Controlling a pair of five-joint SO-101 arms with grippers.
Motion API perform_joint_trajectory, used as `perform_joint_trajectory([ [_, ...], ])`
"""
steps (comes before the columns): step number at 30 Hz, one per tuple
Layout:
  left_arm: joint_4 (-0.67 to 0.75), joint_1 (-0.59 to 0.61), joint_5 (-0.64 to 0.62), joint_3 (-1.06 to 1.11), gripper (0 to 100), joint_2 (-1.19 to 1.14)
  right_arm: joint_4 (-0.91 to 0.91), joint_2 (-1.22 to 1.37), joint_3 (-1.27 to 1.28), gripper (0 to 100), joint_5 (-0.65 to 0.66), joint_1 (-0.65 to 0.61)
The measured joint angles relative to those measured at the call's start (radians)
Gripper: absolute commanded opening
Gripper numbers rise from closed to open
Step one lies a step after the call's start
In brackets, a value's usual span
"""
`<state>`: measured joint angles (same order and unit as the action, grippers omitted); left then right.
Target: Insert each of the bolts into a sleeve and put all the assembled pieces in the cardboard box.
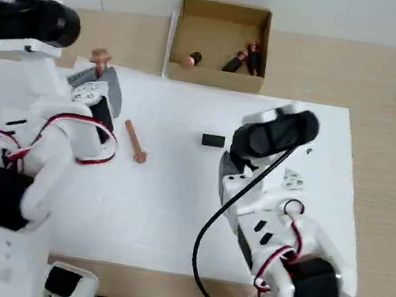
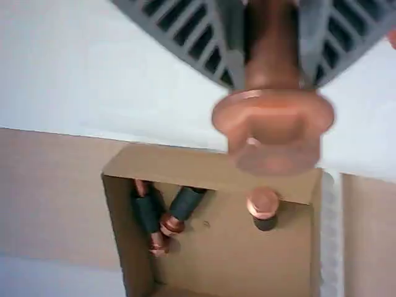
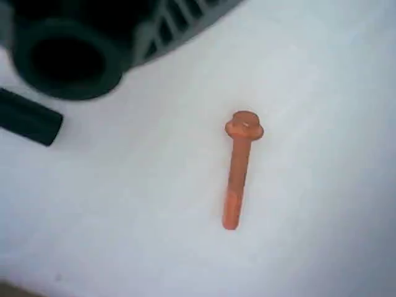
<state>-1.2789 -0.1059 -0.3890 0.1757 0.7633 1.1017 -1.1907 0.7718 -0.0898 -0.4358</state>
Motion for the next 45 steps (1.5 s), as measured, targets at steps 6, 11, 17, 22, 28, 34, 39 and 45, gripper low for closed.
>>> perform_joint_trajectory([
  [6, 0.183, -0.133, -0.006, 0.18, 1, 0.012, -0.196, -0.055, 0.215, 0.4, 0.0, -0.006],
  [11, 0.35, -0.183, -0.006, 0.311, 1, 0.012, -0.382, -0.023, 0.368, 0.4, 0.0, -0.006],
  [17, 0.54, -0.245, -0.006, 0.456, 1, 0.012, -0.459, -0.015, 0.42, 0.4, -0.009, -0.052],
  [22, 0.652, -0.305, 0.095, 0.531, 1, 0.012, -0.459, -0.012, 0.42, 0.4, -0.009, -0.169],
  [28, 0.698, -0.311, 0.107, 0.535, 1, 0.081, -0.459, -0.012, 0.42, 0.4, -0.009, -0.183],
  [34, 0.675, -0.241, 0.106, 0.559, 1, 0.292, -0.46, -0.012, 0.42, 0.4, -0.009, -0.183],
  [39, 0.681, -0.275, 0.106, 0.677, 1, 0.318, -0.46, -0.012, 0.42, 0.4, -0.048, -0.183],
  [45, 0.789, -0.318, 0.106, 0.807, 1, 0.319, -0.463, -0.012, 0.42, 0.4, -0.098, -0.189],
])
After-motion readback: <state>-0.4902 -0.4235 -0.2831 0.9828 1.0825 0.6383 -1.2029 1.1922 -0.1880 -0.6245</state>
